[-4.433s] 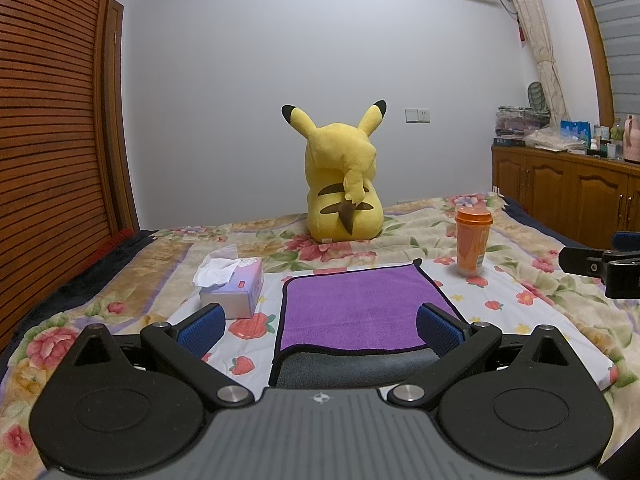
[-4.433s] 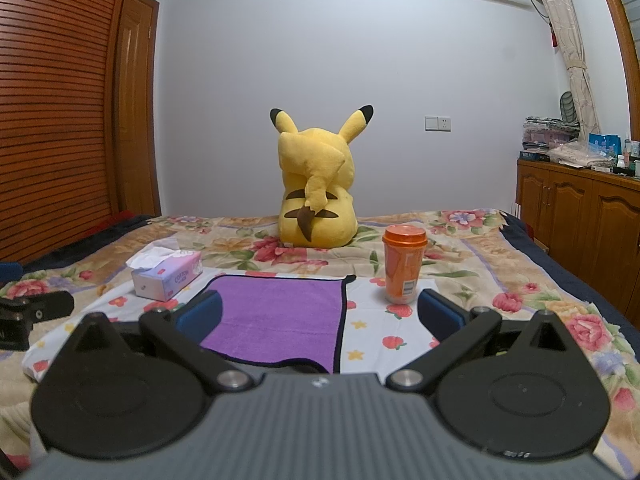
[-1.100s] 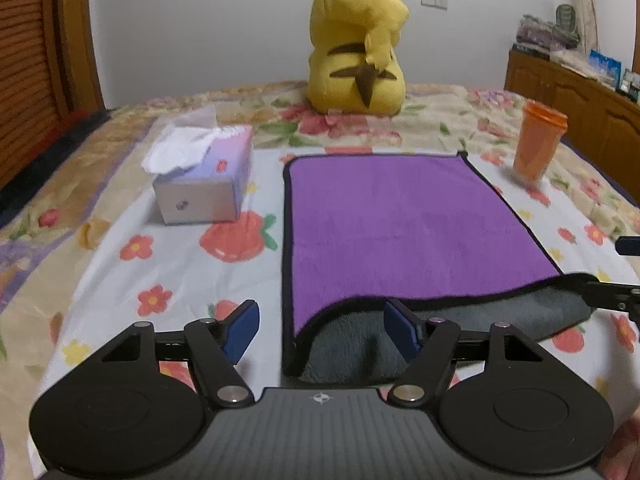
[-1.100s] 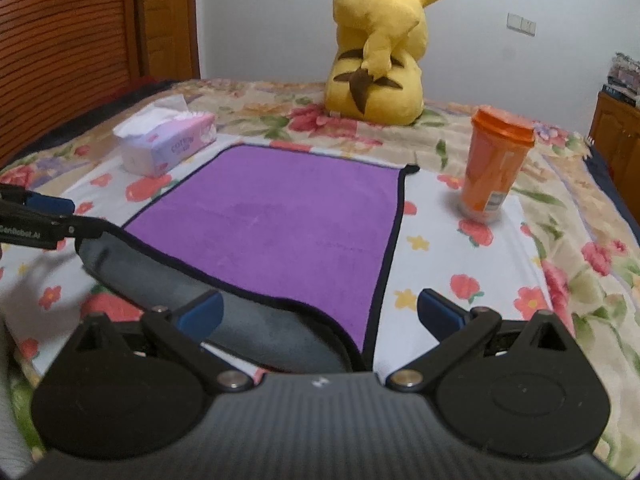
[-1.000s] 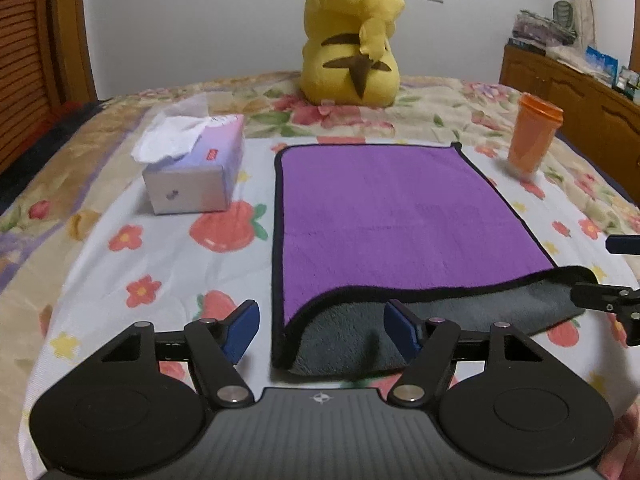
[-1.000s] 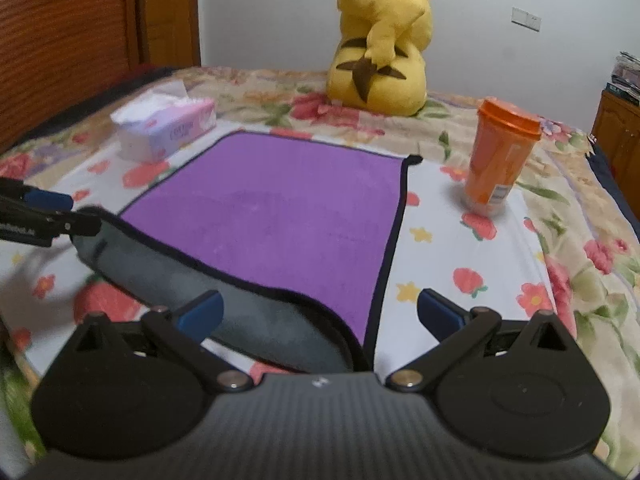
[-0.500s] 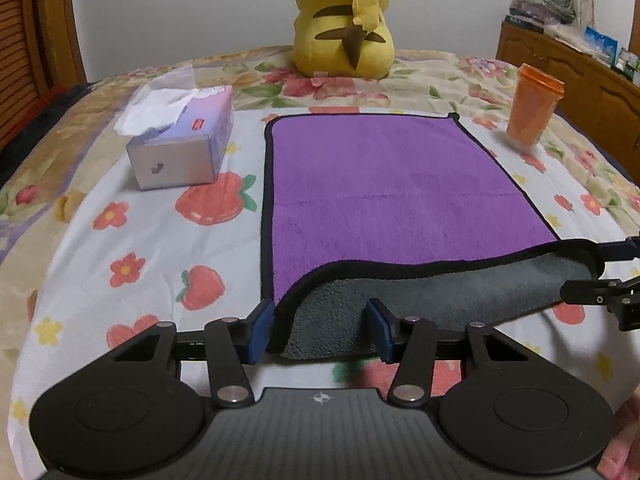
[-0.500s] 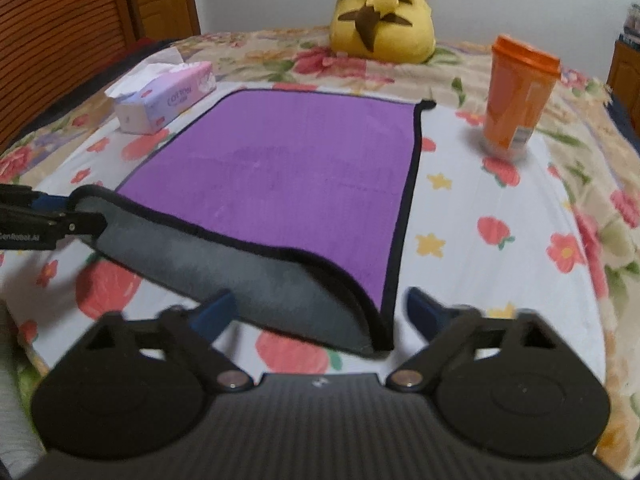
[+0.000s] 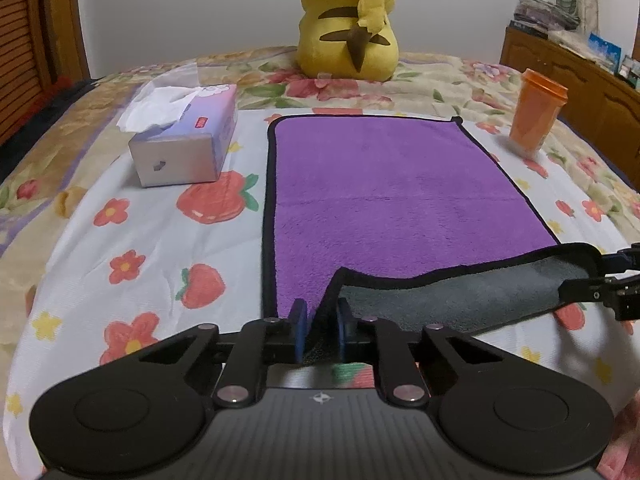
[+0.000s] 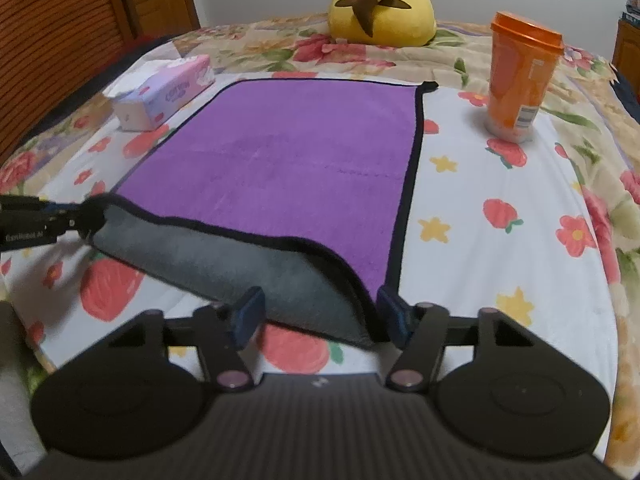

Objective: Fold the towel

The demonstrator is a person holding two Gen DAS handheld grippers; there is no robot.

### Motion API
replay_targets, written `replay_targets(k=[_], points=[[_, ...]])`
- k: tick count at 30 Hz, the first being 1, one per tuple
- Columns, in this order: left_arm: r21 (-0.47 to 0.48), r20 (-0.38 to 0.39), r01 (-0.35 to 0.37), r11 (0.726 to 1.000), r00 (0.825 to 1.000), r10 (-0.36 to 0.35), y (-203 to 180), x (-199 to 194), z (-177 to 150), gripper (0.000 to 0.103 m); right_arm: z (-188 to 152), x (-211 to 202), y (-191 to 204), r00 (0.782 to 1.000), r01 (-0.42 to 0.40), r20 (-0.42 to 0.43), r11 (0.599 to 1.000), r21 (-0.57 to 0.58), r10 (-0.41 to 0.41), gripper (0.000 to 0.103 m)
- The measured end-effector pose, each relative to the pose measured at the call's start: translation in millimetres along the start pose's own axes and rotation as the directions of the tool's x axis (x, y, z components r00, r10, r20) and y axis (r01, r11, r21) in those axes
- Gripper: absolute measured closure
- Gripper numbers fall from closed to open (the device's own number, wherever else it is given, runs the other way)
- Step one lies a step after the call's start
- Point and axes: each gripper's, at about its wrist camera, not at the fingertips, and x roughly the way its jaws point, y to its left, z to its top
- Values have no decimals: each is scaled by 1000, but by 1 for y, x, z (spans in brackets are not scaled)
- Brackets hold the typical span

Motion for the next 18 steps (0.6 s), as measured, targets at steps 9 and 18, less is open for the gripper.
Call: replay_targets(k=[9,18], points=[[-1,-7,-4,1000,1000,4,0,3,-1,87,3,4,-8,1000,-15,-8,1000,20,16,57],[16,81,8,1000,997,-9,-3,-10,4,94,10,4,-15,1000,-15,13,1000,14,15,96]])
